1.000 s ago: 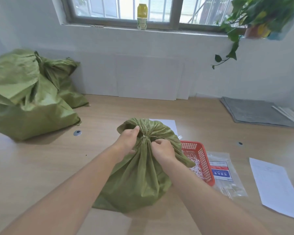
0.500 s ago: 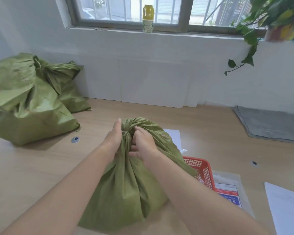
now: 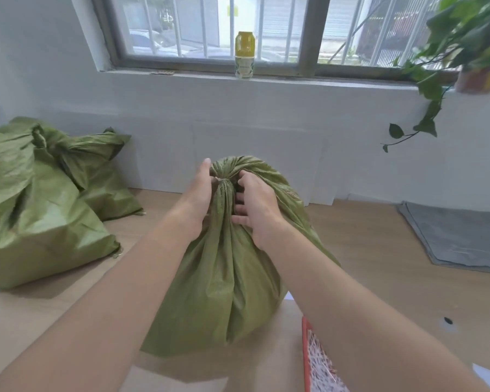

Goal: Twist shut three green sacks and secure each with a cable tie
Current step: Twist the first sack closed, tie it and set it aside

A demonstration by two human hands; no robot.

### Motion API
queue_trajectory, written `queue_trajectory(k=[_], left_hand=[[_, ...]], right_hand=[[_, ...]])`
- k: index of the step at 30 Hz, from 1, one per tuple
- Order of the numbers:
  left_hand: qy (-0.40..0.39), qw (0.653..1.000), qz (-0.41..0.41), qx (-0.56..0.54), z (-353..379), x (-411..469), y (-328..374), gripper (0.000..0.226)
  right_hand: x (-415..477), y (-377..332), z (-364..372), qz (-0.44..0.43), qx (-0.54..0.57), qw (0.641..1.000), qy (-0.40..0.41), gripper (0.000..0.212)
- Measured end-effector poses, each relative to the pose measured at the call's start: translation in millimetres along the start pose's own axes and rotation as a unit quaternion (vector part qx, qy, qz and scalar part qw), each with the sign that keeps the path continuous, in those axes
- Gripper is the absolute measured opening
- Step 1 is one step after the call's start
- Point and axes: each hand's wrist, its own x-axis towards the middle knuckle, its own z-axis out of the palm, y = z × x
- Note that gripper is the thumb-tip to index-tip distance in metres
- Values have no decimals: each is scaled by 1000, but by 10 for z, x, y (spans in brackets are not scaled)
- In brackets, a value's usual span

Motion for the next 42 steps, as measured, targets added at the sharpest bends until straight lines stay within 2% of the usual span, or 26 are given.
queue_trajectory(k=[6,10,14,18,22,25,29,34,42], left_hand=[[-74,995,22,-60,655,637,238,63],[-113,990,34,-76,1182,1092,284,62],[-131,988,34,-74,1757,1536,296,63],[-168,980,20,-100,2357,1926,170,62],[-222,963,-9,-151,2906,2202,-29,62],[-249,952,-37,-174,3133,2388,-219,72],[-275,949,-52,-145,3201,2411,-386,73],[-248,962,-43,-108,2966,2251,-440,70],[-196,977,28,-74,2195,1433,3,65]], right_hand=[[733,-313,-423,-50,10,997,58,39],[1220,-372,-771,-71,21,995,70,36],[1710,-388,-1187,-84,19,991,99,42],[2113,-372,-1740,-85,41,987,131,24],[2488,-224,-2266,-92,70,981,159,27],[2618,-71,-2544,-81,74,976,189,33],[2640,63,-2672,-64,78,975,200,37],[2395,35,-2479,-44,79,977,195,45],[1477,-356,-1906,-39,53,986,153,30]])
